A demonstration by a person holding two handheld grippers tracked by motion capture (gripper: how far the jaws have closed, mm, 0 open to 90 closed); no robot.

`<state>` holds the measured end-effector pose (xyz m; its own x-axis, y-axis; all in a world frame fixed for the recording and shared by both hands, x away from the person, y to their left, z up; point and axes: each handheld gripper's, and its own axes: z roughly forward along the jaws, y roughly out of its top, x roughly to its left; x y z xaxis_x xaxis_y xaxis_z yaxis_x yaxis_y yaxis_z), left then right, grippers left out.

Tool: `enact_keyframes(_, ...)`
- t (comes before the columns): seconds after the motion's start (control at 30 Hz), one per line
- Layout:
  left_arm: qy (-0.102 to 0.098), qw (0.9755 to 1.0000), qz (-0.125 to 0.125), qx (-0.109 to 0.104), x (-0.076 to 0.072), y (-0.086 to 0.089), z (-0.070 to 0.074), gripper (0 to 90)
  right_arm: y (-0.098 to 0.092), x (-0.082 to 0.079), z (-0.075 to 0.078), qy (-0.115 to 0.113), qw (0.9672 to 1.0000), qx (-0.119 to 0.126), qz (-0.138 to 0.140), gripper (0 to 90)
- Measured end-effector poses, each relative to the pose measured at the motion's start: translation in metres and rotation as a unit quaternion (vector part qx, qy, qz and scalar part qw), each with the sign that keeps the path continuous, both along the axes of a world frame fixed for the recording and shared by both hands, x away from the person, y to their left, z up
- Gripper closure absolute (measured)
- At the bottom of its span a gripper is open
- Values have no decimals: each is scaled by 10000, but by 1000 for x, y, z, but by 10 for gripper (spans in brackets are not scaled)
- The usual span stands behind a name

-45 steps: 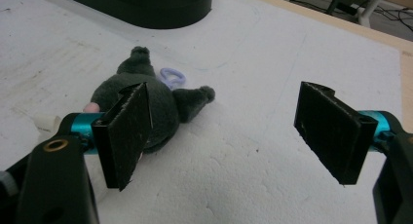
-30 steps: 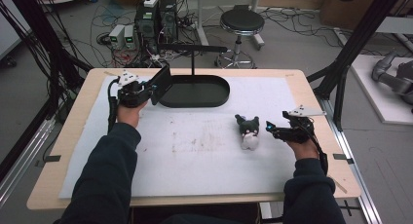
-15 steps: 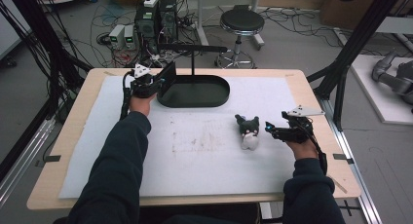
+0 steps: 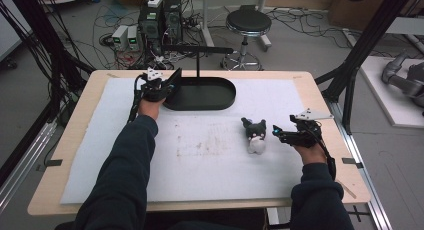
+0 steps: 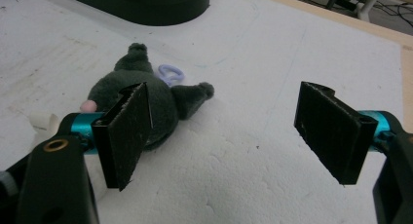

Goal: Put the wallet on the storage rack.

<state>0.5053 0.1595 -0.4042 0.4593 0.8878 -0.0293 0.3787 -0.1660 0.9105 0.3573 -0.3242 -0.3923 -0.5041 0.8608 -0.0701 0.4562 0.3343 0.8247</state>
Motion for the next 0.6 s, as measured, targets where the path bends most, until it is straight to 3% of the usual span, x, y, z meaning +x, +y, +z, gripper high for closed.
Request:
enact_keyframes(0.13, -33, 9998, -130, -132, -9, -3, 6, 628, 1, -1, 1, -31, 10000, 13, 12, 218)
enact_keyframes(0.3, 55, 9995, -250, -179, -14, -5, 5, 720, 2, -2, 3, -52, 10000, -8, 41, 218)
enact_keyframes(0.47, -3, 9991, -423, 20, -16, -16, 1, 740, 2, -2, 2, -37, 10000, -3, 30, 218)
enact_keyframes(0.6, 25, 9987, -508, 50, -15, -24, -4, 727, 3, -1, 2, -30, 10000, -33, 57, 218)
